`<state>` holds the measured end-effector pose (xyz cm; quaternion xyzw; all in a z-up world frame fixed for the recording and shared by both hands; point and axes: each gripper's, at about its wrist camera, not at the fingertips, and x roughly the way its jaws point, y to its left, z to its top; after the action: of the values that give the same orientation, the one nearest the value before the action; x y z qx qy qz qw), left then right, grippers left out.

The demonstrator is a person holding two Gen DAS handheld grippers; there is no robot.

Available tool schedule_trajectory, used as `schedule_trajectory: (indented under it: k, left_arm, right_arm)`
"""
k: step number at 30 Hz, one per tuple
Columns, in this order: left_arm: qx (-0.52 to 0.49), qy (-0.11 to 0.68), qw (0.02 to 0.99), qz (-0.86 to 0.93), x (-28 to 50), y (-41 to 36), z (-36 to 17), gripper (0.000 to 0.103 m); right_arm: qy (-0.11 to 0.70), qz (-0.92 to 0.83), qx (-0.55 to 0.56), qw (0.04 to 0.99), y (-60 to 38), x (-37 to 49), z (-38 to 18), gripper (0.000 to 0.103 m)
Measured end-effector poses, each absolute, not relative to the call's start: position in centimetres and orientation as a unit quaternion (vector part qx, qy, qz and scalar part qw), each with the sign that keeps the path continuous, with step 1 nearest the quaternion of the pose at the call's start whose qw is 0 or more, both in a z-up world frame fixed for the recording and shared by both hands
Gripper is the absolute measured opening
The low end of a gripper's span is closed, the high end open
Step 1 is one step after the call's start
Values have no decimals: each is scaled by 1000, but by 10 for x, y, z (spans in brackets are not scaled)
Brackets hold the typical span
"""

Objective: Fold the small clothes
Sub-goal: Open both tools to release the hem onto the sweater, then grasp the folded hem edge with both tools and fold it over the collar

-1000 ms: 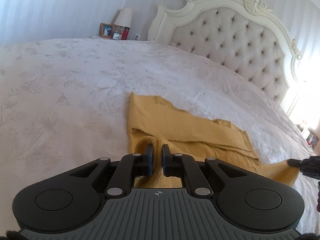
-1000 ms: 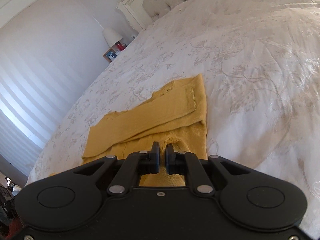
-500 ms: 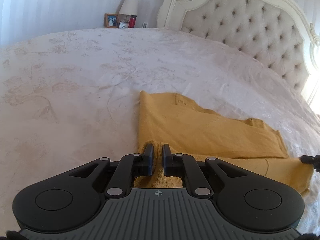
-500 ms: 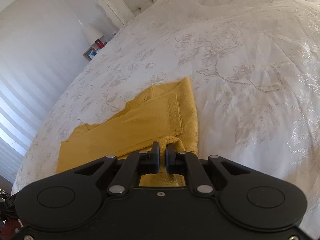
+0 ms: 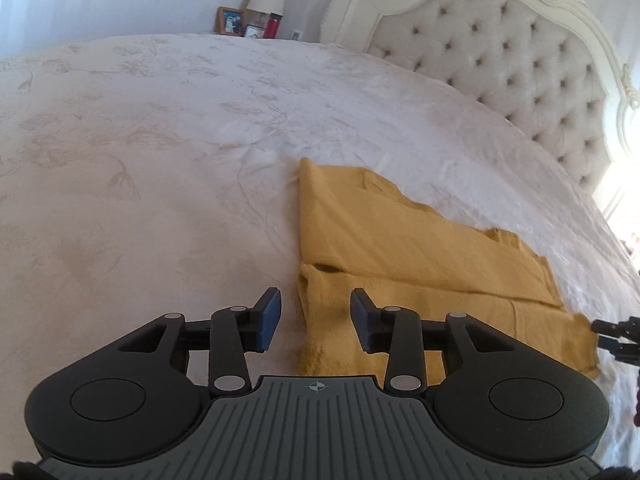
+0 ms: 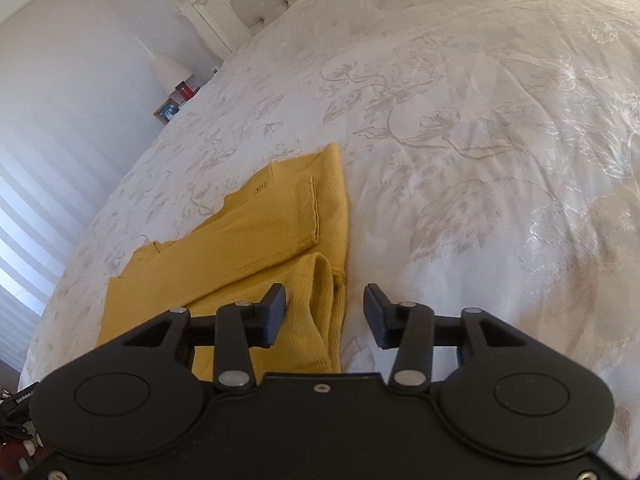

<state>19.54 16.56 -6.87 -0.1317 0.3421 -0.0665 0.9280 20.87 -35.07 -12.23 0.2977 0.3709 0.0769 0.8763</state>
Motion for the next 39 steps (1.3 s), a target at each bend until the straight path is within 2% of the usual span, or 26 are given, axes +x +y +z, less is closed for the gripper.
schedule_trajectory:
  k: [13, 15, 16, 19, 27, 30, 31, 32, 34, 39]
  left_arm:
    - [-123, 364, 919, -90, 193, 148, -87, 36]
    - [-118, 357, 922, -93, 191, 146, -86, 24]
    - [-115, 355, 923, -97, 190, 145, -85, 14]
    - [-109, 350, 925, -106, 189, 144, -81, 10]
    - [-138, 334, 926, -112, 196, 147, -63, 10]
    - [-135, 352, 920, -112, 203, 145, -67, 11]
    - [-137, 355, 918, -110, 203, 146, -70, 15]
    - [-140, 356, 917, -109, 203, 147, -72, 25]
    - [-147, 355, 918, -99, 202, 150, -74, 37]
    - [-164, 351, 917, -92, 203, 156, -76, 42]
  right_arm:
    - [376, 115, 294, 871, -344, 187, -122, 53]
    - [373, 118, 283, 876, -339, 186, -119, 36]
    - [370, 118, 275, 879, -337, 186, -117, 13]
    - [354, 120, 271, 887, -334, 183, -108, 10]
    - [318, 125, 306, 889, -337, 188, -88, 10]
    - [324, 128, 301, 888, -334, 192, -89, 10]
    - [327, 130, 301, 886, -333, 192, -90, 10]
    - [331, 130, 302, 885, -333, 193, -92, 11]
    - [339, 130, 307, 880, -333, 193, -97, 17]
    - [357, 122, 309, 873, -334, 193, -108, 17]
